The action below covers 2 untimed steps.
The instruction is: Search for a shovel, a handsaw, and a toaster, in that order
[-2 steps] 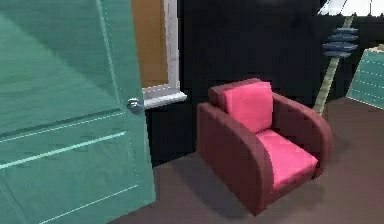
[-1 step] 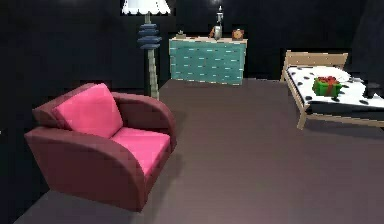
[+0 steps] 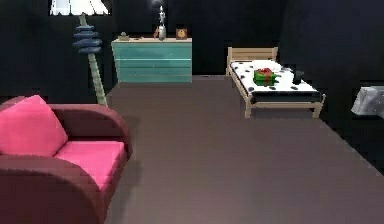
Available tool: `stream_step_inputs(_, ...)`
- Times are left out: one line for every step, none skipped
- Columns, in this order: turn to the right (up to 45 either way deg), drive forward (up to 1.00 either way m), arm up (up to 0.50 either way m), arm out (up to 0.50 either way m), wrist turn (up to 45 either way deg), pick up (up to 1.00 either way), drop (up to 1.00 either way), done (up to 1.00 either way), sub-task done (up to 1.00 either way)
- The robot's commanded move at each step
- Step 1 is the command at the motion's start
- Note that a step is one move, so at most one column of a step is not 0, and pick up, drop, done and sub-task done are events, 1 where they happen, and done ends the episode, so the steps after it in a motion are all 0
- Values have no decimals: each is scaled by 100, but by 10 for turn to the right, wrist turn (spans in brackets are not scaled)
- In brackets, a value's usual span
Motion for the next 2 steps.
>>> stream_step_inputs(0,100,0,0,0,0,0,0,0)
stream_step_inputs(30,0,0,0,0,0,0,0,0)
